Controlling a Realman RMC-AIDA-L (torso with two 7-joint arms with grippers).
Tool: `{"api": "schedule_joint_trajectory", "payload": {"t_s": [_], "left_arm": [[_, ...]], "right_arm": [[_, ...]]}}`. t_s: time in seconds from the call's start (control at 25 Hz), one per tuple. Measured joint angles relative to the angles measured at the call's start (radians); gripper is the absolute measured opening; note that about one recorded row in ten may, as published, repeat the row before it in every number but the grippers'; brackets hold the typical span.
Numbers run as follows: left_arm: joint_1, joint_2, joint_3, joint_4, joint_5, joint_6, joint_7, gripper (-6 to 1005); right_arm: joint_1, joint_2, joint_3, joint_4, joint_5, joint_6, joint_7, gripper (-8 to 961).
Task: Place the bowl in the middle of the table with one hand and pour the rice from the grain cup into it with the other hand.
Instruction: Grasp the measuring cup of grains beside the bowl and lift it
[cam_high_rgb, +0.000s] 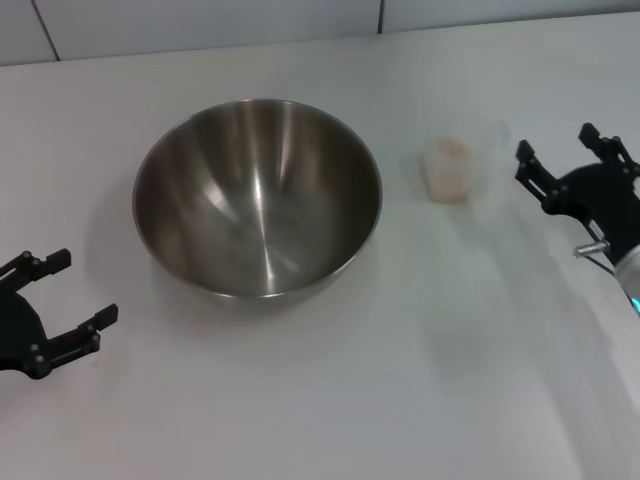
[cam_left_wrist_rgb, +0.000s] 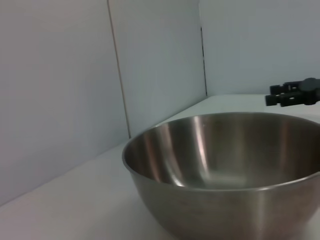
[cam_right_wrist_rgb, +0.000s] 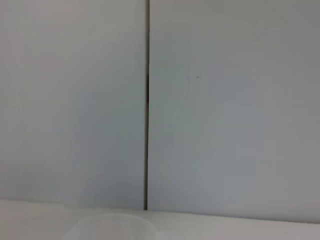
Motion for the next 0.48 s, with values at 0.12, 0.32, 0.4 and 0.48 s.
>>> {"api": "schedule_joint_trajectory", "payload": {"t_s": [0.12,0.32,0.4,0.48], "left_arm": [[-0.001,-0.005,0.001,0.000,0.004,-0.005,0.000,827],[-0.004,-0.008,0.000,-0.001,0.015,-0.007,-0.008,827],[-0.004,-0.008,-0.003,-0.001,0.016,-0.007,-0.010,827],[-0.001,-0.008,-0.005,-0.001,0.016,-0.002,-0.013,827]], "right_arm": [[0.035,0.000,0.017,0.001,0.000,0.063,-0.019,834],[0.069,-0.001,0.013,0.001,-0.002,0.134,-0.027,834],[0.072,-0.001,0.011,0.002,-0.006,0.141,-0.027,834],[0.071,-0.001,0.011,0.003,-0.010,0.143,-0.028,835]]}}
